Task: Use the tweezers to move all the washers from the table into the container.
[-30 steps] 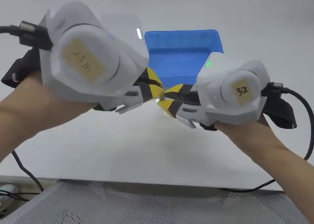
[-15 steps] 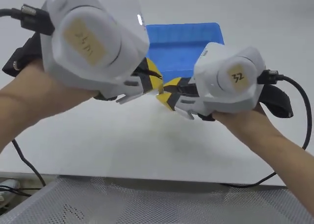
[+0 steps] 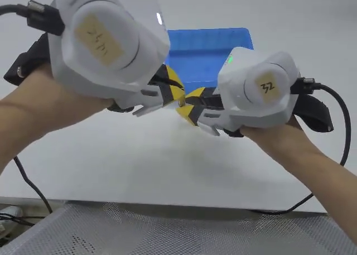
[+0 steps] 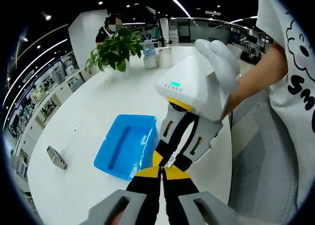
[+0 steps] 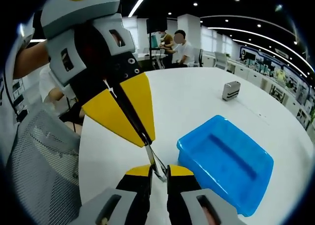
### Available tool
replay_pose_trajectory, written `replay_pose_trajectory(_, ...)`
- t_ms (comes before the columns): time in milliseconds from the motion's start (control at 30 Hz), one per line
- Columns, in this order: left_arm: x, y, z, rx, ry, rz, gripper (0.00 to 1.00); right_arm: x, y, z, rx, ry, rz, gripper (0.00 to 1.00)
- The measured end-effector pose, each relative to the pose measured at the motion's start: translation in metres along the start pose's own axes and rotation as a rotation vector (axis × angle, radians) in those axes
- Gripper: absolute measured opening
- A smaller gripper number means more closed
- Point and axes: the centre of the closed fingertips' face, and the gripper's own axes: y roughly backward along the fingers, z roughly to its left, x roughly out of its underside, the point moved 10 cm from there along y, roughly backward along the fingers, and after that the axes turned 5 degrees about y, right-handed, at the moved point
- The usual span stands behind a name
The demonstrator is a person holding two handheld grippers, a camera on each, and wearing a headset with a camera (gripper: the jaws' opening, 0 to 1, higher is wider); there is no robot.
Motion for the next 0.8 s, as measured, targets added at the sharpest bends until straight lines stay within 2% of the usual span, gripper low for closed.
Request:
replay_pose_trajectory(67, 0.000, 0.000, 0.000, 0.002, -0.005, 0.002, 0.00, 0.000, -0.001, -0.001, -0.009, 0.037, 0.011, 0.07)
replay_pose_trajectory(133, -0.001, 0.000, 0.000, 0.007, -0.003, 0.005, 0.00, 0.000, -0.001, -0.001, -0.031, 0.023, -0.004, 0.06)
replay_pose_trajectory(167, -0.001, 0.000, 0.000, 0.012, -0.001, 0.007, 0.00, 0.001, -0.001, -0.001, -0.020, 0.015, 0.009, 0.05)
replay_pose_trajectory(333, -0.004, -0.003, -0.002, 0.014, -0.033, 0.019, 0.00, 0.002, 0.000, -0.003, -0.026, 0.007, 0.003, 0.05)
replay_pose_trajectory(433, -0.008, -0.001, -0.003, 0.017, -0.050, 0.027, 0.00, 0.000, 0.002, -0.001, -0.020, 0.033, 0.008, 0.05)
replay_pose_trajectory(800, -0.025, 0.015, -0.003, 0.004, -0.086, 0.011, 0.00, -0.017, 0.019, -0.005, 0.003, 0.073, -0.001, 0.04)
